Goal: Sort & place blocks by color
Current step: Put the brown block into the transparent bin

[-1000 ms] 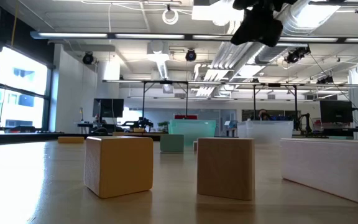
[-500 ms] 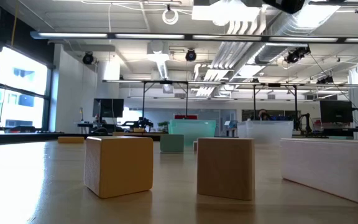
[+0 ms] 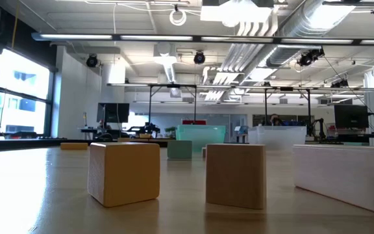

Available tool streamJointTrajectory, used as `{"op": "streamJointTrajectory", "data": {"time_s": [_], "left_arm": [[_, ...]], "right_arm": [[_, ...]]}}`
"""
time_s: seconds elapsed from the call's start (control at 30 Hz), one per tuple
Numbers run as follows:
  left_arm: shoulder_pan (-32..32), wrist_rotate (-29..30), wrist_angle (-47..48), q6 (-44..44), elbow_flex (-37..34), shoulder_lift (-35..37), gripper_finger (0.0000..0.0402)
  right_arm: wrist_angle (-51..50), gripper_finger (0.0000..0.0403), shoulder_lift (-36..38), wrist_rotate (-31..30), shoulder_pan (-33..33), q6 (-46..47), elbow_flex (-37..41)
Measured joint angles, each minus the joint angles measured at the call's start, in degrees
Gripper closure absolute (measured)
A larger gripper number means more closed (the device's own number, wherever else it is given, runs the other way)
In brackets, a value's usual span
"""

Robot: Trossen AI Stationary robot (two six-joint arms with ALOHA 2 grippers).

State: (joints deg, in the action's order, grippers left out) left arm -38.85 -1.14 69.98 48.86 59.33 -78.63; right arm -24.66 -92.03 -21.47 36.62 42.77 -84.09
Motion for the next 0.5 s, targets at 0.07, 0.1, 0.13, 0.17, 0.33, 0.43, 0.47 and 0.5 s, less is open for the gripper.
{"op": "streamJointTrajectory", "data": {"time_s": [0.07, 0.1, 0.13, 0.17, 0.33, 0.43, 0.47, 0.5], "left_arm": [[0.4, 0.04, -0.02, 0.0, 0.0, 0.0, 0.0188], [0.57, 0.06, -0.05, 0.0, 0.0, 0.0, 0.0187], [0.69, 0.05, -0.07, 0.0, 0.0, 0.0, 0.0188], [0.77, 0.08, -0.07, 0.0, 0.0, 0.0, 0.0188], [0.74, 0.06, -0.2, 0.0, 0.0, 0.0, 0.0188], [0.74, 0.06, -0.27, 0.0, 0.0, 0.0, 0.0188], [0.74, 0.08, -0.31, -0.02, 0.0, 0.0, 0.0187], [0.74, 0.08, -0.33, -0.02, 0.0, 0.0, 0.0188]], "right_arm": [[-6.97, 0.0174, -2.54, -0.88, 0.16, 2.53, -4.88], [-9.93, 0.0174, -3.97, -0.85, 0.14, 4.09, -7.19], [-12.87, 0.0174, -5.54, -0.77, -0.01, 5.75, -9.47], [-15.9, 0.0174, -7.01, -0.55, -0.16, 7.68, -11.51], [-29.12, 0.0174, -13.87, 1.66, -0.64, 19.58, -19.36], [-34.39, 0.0174, -17.27, 4.37, -1.1, 25.34, -21.42], [-35.57, 0.0174, -18.23, 5.19, -1.33, 26.74, -21.67], [-36.18, 0.0174, -19.01, 6.02, -1.45, 27.91, -21.68]]}}
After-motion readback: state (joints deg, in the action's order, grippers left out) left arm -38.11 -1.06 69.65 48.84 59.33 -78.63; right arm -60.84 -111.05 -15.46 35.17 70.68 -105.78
